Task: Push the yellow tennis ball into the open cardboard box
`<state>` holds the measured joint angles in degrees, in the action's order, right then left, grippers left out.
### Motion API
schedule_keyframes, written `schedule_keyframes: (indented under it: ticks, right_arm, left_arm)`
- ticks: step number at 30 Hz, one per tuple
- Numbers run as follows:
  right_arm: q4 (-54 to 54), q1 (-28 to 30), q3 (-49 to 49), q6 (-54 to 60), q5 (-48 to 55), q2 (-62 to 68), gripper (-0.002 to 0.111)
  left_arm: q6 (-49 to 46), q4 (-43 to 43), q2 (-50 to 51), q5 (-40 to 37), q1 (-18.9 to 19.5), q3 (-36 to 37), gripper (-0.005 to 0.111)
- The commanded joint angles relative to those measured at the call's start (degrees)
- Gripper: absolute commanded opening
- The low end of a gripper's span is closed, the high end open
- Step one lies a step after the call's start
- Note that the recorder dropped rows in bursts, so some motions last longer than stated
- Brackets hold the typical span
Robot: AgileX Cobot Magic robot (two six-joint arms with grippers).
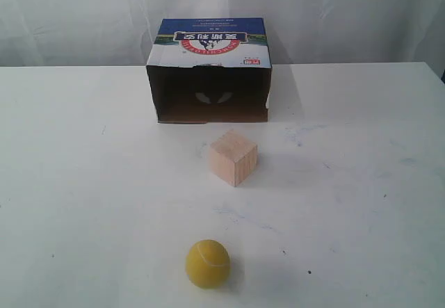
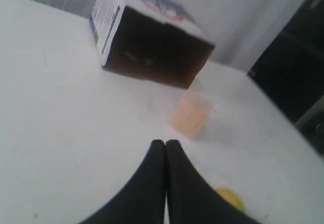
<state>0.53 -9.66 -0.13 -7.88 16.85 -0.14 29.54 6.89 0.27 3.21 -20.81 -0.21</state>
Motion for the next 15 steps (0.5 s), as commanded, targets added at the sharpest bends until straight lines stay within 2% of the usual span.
schedule_keyframes:
  ticks: [1,5,8,10,15]
  right_arm:
    - [0.1,0.5,0.1,-0.3,-0.6,0.1,0.0]
    - [0.1,0.5,0.1,-0.3,-0.6,0.1,0.0]
    - [0.1,0.5,0.1,-0.3,-0.6,0.1,0.0]
    - [0.1,0.5,0.1,-0.3,-0.6,0.1,0.0]
    - [0.1,0.5,0.1,-0.3,-0.6,0.1,0.0]
  left_arm:
    - [6.2,2.6,-0.3,11.0,0.1,0.2,0.0]
    - [7.1,2.6,-0.3,18.9,0.1,0.2,0.0]
    - [13.1,1.5,-0.3,18.9,0.1,0.2,0.0]
    - [17.7,-3.8,-0.3,17.1,0.1,0.2,0.0]
    - [33.7,-23.4,-0.3,10.1,0.1,-0.6,0.0]
